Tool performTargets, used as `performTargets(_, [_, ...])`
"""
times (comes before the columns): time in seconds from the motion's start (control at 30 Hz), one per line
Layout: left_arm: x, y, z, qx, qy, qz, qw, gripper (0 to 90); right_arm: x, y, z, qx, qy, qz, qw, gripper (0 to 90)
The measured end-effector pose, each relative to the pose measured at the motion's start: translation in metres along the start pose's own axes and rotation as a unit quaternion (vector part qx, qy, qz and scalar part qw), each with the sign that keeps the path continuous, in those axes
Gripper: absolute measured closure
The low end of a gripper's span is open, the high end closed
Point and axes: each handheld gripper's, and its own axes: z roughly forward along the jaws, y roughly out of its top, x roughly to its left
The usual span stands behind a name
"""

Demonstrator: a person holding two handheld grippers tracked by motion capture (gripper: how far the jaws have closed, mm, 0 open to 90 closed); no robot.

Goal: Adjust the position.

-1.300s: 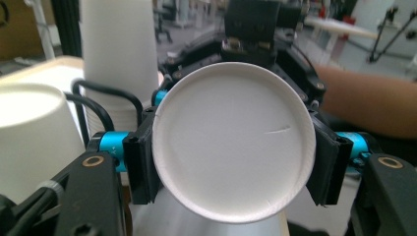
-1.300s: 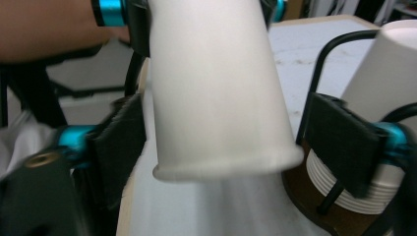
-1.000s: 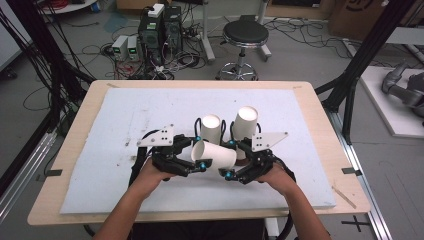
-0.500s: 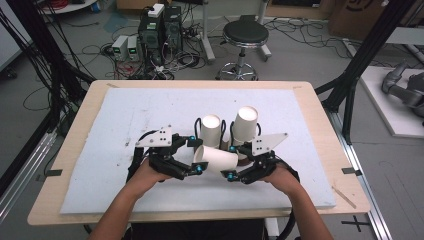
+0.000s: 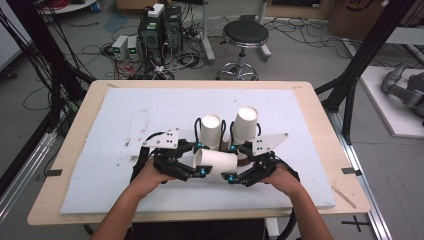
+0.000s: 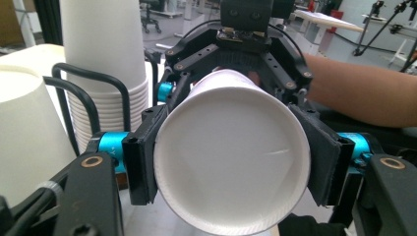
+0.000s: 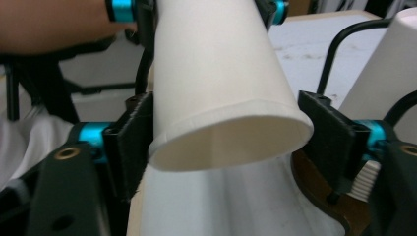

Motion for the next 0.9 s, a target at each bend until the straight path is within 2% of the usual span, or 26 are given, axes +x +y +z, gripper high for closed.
performTargets(0.13, [0.0008,0.0018,-0.0058,-0.028,-0.004,-0.002,0.9996,34.9,-0.0005,-0.0026,-0.0019,-0.027,-0.006,0.021,0.9994,18.7])
performTargets(0.23, [0.0005,0.0022,-0.0065,-0.034,-0.011,-0.001,0.9994,35.3,-0.0006,-0.0047,0.0016,-0.037,0.001,0.029,0.9989,18.5])
performTargets(0.33, [-0.0003,0.0016,-0.0043,-0.028,-0.014,0.003,0.9995,35.3,0.0004,-0.0041,0.006,-0.036,0.009,0.02,0.9991,20.1])
performTargets(0.37, [-0.0001,0.0011,-0.004,-0.026,-0.015,0.003,0.9995,35.3,0.0002,-0.0039,0.0063,-0.035,0.016,0.014,0.9992,26.6])
performTargets(0.47, [0.0004,-0.0008,-0.0037,-0.024,-0.017,-0.003,0.9996,35.9,0.0005,-0.0038,0.0046,-0.029,0.02,0.003,0.9994,29.8])
performTargets(0.57, [-0.0005,-0.0006,-0.0032,-0.011,-0.007,-0.004,0.9999,34.5,0.0003,-0.0038,0.0037,-0.025,0.019,-0.003,0.9995,30.0])
performTargets(0.7, [-0.0021,0.0039,-0.008,-0.008,0.013,-0.001,0.9999,26.4,-0.001,-0.0032,0.0017,-0.012,0.01,-0.005,0.9999,30.0])
performTargets(0.9, [-0.0007,0.004,-0.0082,0.007,0.007,-0.002,0.9999,26.8,-0.001,-0.0039,0.002,0.01,0.012,-0.009,0.9998,30.8])
